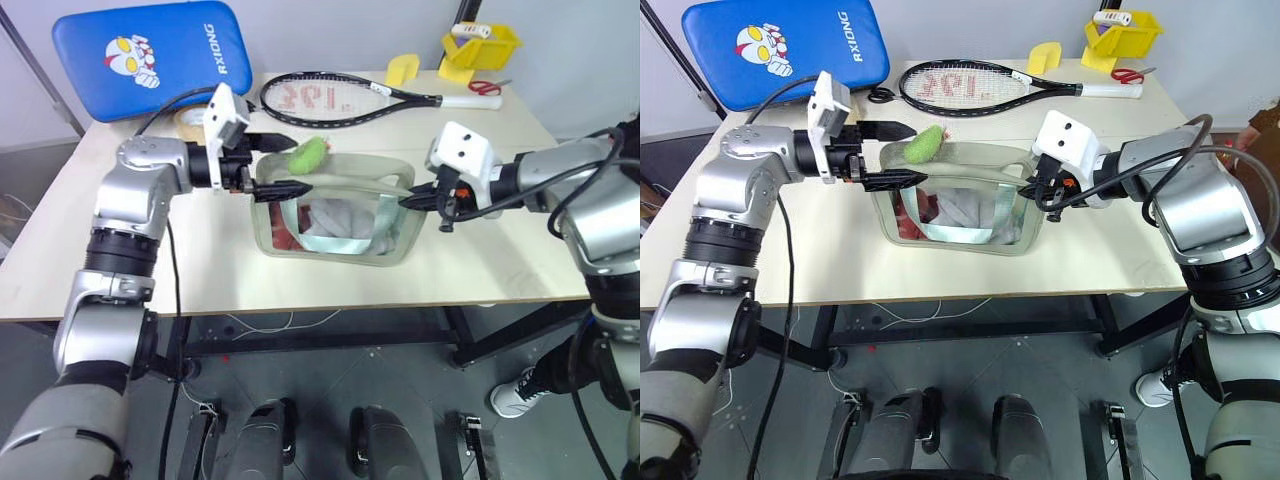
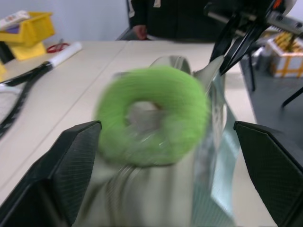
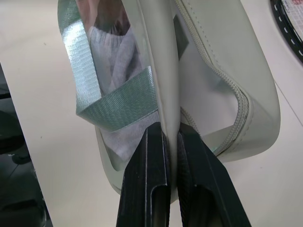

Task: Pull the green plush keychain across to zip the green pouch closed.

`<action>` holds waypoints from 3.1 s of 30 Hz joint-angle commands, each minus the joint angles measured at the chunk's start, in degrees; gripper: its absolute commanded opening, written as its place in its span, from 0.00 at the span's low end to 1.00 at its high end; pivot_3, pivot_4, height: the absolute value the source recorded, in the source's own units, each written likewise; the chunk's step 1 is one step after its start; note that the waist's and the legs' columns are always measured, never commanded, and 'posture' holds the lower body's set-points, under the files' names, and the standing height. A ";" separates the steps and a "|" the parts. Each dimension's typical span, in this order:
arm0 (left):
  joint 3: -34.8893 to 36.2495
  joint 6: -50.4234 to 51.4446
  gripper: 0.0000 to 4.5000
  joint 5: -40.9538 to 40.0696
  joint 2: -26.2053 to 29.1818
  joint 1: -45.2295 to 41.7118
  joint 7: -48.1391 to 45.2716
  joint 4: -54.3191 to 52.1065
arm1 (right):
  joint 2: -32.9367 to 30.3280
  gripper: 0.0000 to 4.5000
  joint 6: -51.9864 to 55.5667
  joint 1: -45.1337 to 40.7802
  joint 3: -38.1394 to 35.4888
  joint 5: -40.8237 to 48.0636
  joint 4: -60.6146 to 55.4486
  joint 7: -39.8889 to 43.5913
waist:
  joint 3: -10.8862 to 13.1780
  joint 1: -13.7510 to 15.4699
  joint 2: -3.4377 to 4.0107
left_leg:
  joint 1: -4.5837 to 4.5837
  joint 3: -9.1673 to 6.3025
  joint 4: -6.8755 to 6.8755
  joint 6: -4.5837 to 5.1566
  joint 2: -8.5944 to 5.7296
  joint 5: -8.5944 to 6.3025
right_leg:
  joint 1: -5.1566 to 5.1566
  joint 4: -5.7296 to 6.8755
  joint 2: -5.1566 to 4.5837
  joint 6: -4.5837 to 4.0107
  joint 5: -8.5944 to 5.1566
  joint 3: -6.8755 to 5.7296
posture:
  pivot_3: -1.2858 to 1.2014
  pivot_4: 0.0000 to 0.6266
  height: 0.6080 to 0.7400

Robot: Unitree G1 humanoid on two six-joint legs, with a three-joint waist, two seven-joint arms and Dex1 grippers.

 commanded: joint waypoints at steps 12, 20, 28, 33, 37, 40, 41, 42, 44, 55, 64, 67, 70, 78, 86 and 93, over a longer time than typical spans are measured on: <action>1.34 1.59 0.58 0.46 6.28 10.06 -1.47 -9.79 | 0.77 0.00 -0.93 -1.61 -2.00 0.83 -0.95 -0.93 | 0.00 0.20 0.00 | 0.00 -0.05 0.02 -0.01 0.00 0.00 | 0.04 0.01 -0.01 -0.01 0.00 -0.02 | 0.52 0.24 1.00; 1.29 -0.89 0.00 2.95 4.69 9.64 1.40 -8.10 | 0.35 0.25 0.96 -1.79 -4.10 3.35 -2.66 0.12 | 0.00 0.26 0.00 | 0.00 -0.03 0.03 0.00 -0.01 0.00 | 0.04 0.00 -0.01 -0.01 0.00 -0.01 | 0.52 0.24 1.00; 1.40 0.00 0.00 2.76 3.76 9.77 2.27 -9.13 | 10.02 0.99 2.92 -8.82 -4.06 9.35 -5.73 -3.61 | -0.02 0.17 -0.01 | 0.04 -0.05 0.00 0.00 0.00 0.00 | 0.06 0.02 -0.01 0.00 0.00 -0.02 | 0.52 0.24 1.00; 1.43 0.84 0.00 2.66 3.76 10.20 2.46 -10.35 | 17.25 0.99 0.16 -12.42 3.34 3.98 0.73 -7.84 | -0.03 0.39 -0.02 | 0.05 -0.08 0.04 0.00 -0.03 0.00 | 0.11 0.04 -0.01 -0.01 0.00 -0.02 | 0.52 0.24 1.00; 1.63 1.56 0.00 2.62 3.93 10.44 2.81 -11.03 | 20.14 0.88 0.56 -15.00 7.11 0.48 6.29 -10.25 | -0.03 0.58 -0.02 | -0.01 -0.07 0.06 0.00 -0.06 0.00 | 0.08 0.03 -0.01 -0.01 0.00 -0.02 | 0.52 0.24 1.00; 1.87 2.05 0.00 2.59 4.15 10.82 3.17 -11.62 | 20.24 0.60 2.20 -15.69 5.21 1.01 7.24 -10.89 | -0.03 0.63 -0.02 | 0.00 -0.08 0.05 -0.01 -0.06 0.00 | 0.07 0.04 -0.01 -0.01 0.00 -0.02 | 0.52 0.24 1.00; 1.91 2.14 0.00 2.60 4.29 11.03 3.18 -11.81 | 19.90 0.47 2.54 -15.73 4.73 1.04 7.24 -11.03 | -0.03 0.65 -0.02 | 0.00 -0.07 0.05 -0.01 -0.06 0.00 | 0.07 0.04 -0.01 -0.01 0.00 -0.02 | 0.52 0.24 1.00; 1.95 2.23 0.00 2.61 4.39 11.21 3.21 -11.96 | 19.79 0.35 3.54 -15.92 3.78 1.28 7.47 -11.60 | -0.03 0.65 -0.02 | 0.00 -0.07 0.05 -0.01 -0.06 0.00 | 0.07 0.04 -0.01 -0.01 0.00 -0.02 | 0.52 0.24 1.00; 2.03 2.39 0.00 2.61 4.46 11.39 3.36 -12.09 | 19.25 0.14 4.92 -15.97 2.20 2.26 7.05 -11.49 | -0.03 0.70 -0.02 | 0.00 -0.07 0.05 -0.01 -0.06 0.00 | 0.07 0.05 -0.01 -0.01 0.00 -0.02 | 0.52 0.24 1.00; 3.11 2.24 0.00 2.87 4.60 11.70 5.84 -11.50 | 3.88 0.01 6.88 -9.21 -4.56 -0.74 8.79 -13.79 | -0.04 1.52 -0.03 | 0.01 -0.04 0.04 0.00 -0.06 0.00 | 0.08 0.02 -0.01 -0.01 0.00 -0.01 | 0.52 0.24 1.00; 4.58 4.54 0.00 1.58 6.27 14.23 7.67 -14.22 | -10.43 0.01 -1.96 2.66 -6.28 -9.75 15.12 -20.48 | -0.04 -0.10 0.03 | 0.16 0.10 -0.13 0.00 -0.01 0.00 | 0.05 0.00 -0.03 -0.01 0.00 0.09 | 0.52 0.24 1.00; 4.81 5.41 0.00 1.04 6.52 14.65 8.38 -15.30 | -9.53 0.01 -2.52 7.39 -5.71 -9.32 12.05 -20.66 | -0.04 0.00 0.03 | 0.16 0.11 -0.17 -0.01 0.12 0.00 | 0.01 0.01 0.07 -0.01 0.00 0.09 | 0.52 0.24 1.00; 5.00 6.15 0.00 0.46 6.90 15.15 8.93 -16.16 | -5.73 0.01 0.05 12.08 -5.89 -5.80 5.92 -19.70 | -0.05 0.05 0.02 | 0.18 0.10 -0.11 -0.01 0.16 0.00 | 0.06 0.03 0.09 -0.01 0.00 0.07 | 0.52 0.24 1.00; 4.76 7.24 0.00 -0.56 7.07 15.79 9.91 -17.49 | 0.72 0.01 1.92 18.70 -2.08 -6.19 -0.26 -20.33 | -0.05 -0.05 0.01 | 0.25 0.12 -0.10 0.00 0.23 0.00 | 0.11 0.02 0.15 -0.01 0.00 0.09 | 0.52 0.24 1.00; 4.39 7.10 0.00 -0.95 6.75 15.24 10.28 -17.31 | 1.61 0.08 2.14 15.69 -4.64 -6.52 4.15 -21.94 | -0.05 -0.02 0.01 | 0.31 0.12 -0.11 -0.01 0.23 0.00 | 0.18 0.00 0.16 -0.02 0.00 0.09 | 0.52 0.24 1.00; 4.28 7.91 0.00 -2.23 6.56 15.63 9.72 -19.11 | 1.19 0.82 8.07 10.49 -16.24 2.88 0.70 -18.81 | -0.05 0.13 0.01 | 0.30 0.12 -0.10 -0.01 0.23 0.00 | 0.18 0.00 0.16 -0.02 0.00 0.10 | 0.52 0.24 1.00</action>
